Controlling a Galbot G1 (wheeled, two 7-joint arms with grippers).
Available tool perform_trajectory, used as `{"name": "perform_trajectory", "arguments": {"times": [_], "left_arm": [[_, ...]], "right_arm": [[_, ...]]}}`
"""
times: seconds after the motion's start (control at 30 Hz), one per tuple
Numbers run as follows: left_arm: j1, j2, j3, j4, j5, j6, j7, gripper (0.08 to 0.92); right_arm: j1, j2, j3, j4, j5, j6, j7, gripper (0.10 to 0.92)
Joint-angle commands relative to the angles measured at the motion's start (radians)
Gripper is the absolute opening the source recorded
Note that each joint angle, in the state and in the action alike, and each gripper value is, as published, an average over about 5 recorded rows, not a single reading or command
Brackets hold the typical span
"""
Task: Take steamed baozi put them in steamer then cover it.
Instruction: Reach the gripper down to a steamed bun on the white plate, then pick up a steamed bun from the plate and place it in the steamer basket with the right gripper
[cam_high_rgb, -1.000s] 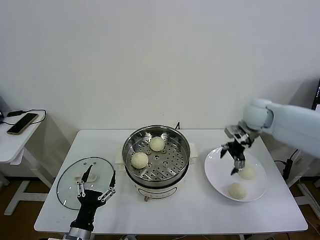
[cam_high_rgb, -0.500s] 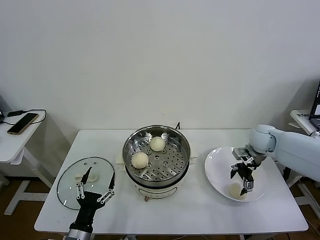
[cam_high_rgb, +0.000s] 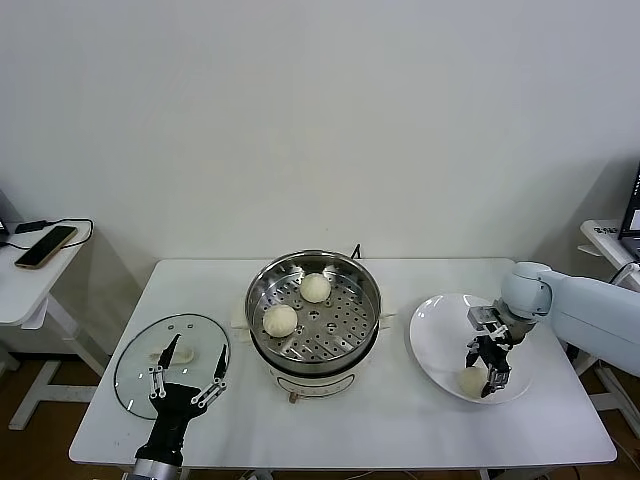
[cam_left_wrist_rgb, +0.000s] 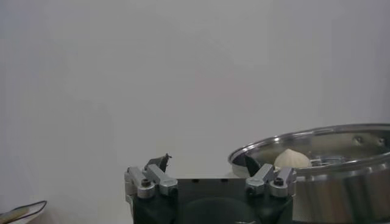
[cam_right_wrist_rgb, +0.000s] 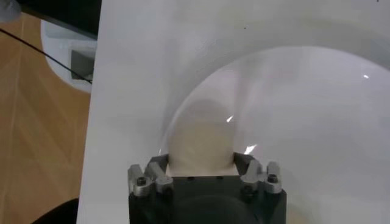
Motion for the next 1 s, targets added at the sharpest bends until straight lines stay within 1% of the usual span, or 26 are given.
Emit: {"name": "perform_trajectory", "arguments": {"times": [0.03,0.23,0.33,0.4,0.5,0.63,0.77,1.0], "left_arm": [[-0.002,0.004,0.002,-0.002,-0.003,0.003,-0.002,0.823],[-0.008,0.014,0.002,-0.002,-0.008,0.003,-0.003,0.823],[-0.011,0.016,0.005,-0.002,-0.009,0.004,-0.003,0.823],[-0.012,0.017,0.008,-0.004,-0.009,0.005,-0.004,0.823],[-0.013,0.016,0.012,-0.008,-0.011,0.002,-0.004,0.823],[-0.011,0.013,0.009,-0.017,-0.018,-0.004,-0.007,0.823],[-0.009,0.014,0.003,-0.022,-0.019,0.0,-0.008,0.823],[-0.008,0.013,0.002,-0.02,-0.019,0.001,-0.009,0.823]], "right_arm": [[0.083,-0.007,0.022,0.013,0.003,0.025,-0.015,0.666],[0.324,0.047,0.039,0.045,0.062,0.134,-0.076,0.662],[0.462,0.128,-0.002,0.051,0.094,0.225,-0.073,0.665],[0.522,0.201,-0.013,0.052,0.08,0.31,-0.067,0.668],[0.563,0.304,-0.012,0.069,0.057,0.42,-0.05,0.67],[0.58,0.414,-0.011,0.122,0.047,0.503,-0.018,0.668],[0.555,0.503,-0.004,0.17,-0.011,0.568,0.003,0.656],[0.457,0.591,-0.009,0.247,-0.197,0.682,0.021,0.653]]}}
